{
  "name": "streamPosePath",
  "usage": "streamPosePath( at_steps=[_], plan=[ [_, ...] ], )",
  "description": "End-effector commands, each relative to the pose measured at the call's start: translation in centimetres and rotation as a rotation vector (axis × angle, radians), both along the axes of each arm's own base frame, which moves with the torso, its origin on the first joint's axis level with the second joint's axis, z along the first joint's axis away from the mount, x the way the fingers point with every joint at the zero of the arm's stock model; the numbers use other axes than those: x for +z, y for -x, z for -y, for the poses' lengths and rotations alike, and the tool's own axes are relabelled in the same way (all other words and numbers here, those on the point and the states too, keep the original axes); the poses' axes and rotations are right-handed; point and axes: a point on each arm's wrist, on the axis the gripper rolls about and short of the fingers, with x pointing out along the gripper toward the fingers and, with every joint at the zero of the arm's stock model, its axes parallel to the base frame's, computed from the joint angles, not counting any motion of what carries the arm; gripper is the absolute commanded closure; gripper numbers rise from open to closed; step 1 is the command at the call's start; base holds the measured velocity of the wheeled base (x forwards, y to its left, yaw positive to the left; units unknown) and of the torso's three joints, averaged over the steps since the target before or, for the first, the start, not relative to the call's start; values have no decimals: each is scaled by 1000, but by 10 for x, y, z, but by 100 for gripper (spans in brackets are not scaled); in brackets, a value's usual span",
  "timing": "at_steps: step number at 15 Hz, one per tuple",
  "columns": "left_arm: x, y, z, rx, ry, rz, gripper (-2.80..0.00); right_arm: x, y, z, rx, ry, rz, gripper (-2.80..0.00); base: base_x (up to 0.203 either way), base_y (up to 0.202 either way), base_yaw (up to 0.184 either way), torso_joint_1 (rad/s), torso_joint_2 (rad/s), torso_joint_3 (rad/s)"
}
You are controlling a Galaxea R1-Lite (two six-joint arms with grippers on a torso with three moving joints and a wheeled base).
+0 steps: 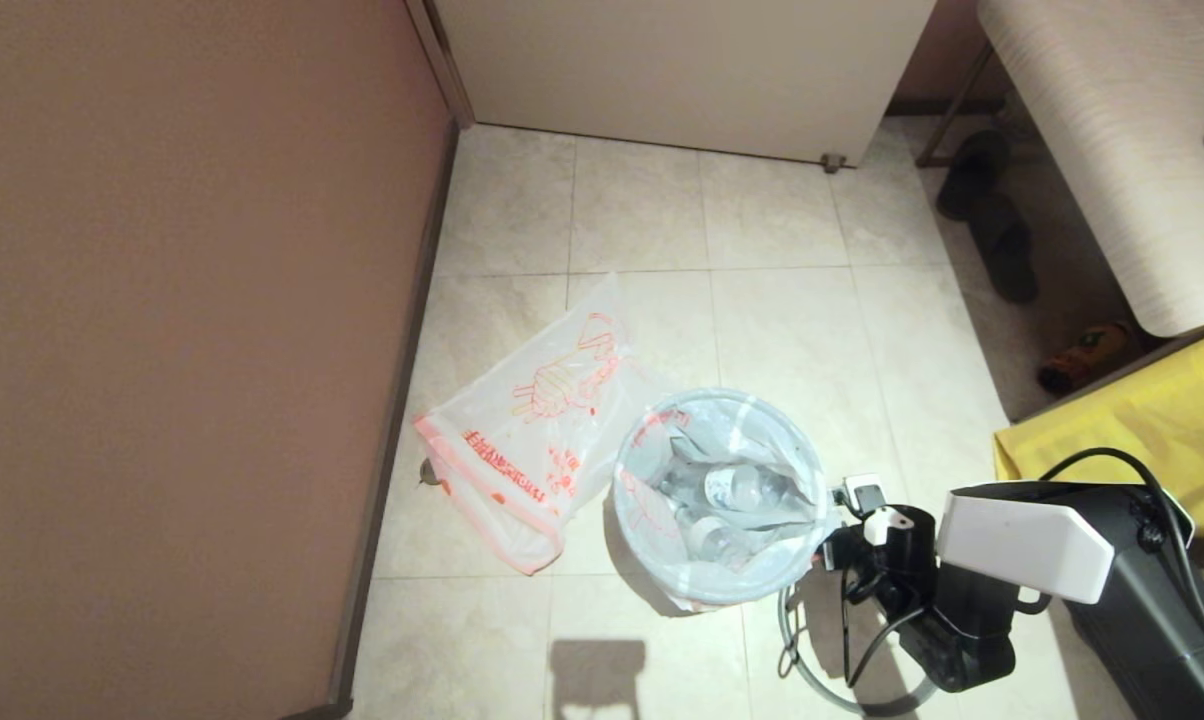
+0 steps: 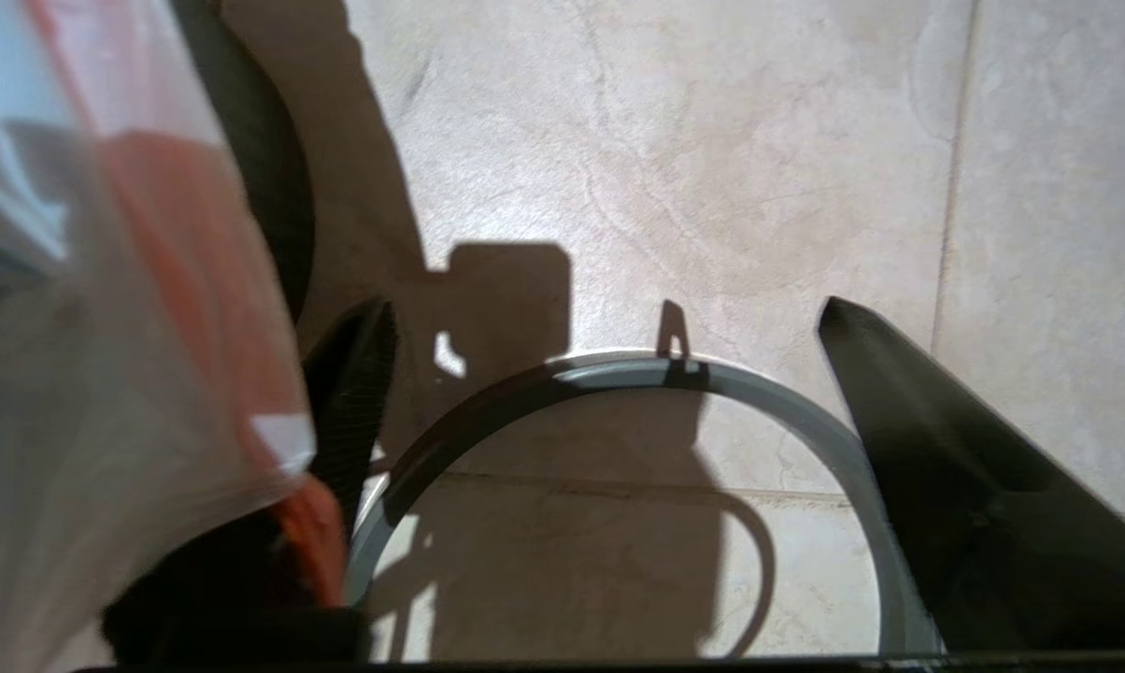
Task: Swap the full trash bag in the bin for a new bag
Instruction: Place the trash bag on the floor
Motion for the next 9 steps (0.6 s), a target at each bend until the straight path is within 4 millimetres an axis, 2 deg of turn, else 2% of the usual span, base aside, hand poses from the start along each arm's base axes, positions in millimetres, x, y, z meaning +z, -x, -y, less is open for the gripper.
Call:
streamPosePath(
  at_steps=[1, 4, 6, 9],
  plan=[
    [0, 0, 0, 0, 0, 0, 0, 1, 7, -5, 16, 5, -16, 0, 0, 0, 0, 0, 0, 0],
    [0, 0, 0, 0, -1, 0, 0, 4, 24, -7, 27, 22, -72, 0, 0, 0, 0, 0, 0, 0],
    [0, 0, 0, 1, 0, 0, 0, 10, 26, -5, -11, 39, -68, 0, 0, 0, 0, 0, 0, 0],
    [0, 0, 0, 1, 1, 0, 0, 30, 33, -2, -14, 64, -81, 0, 0, 0, 0, 0, 0, 0]
  ],
)
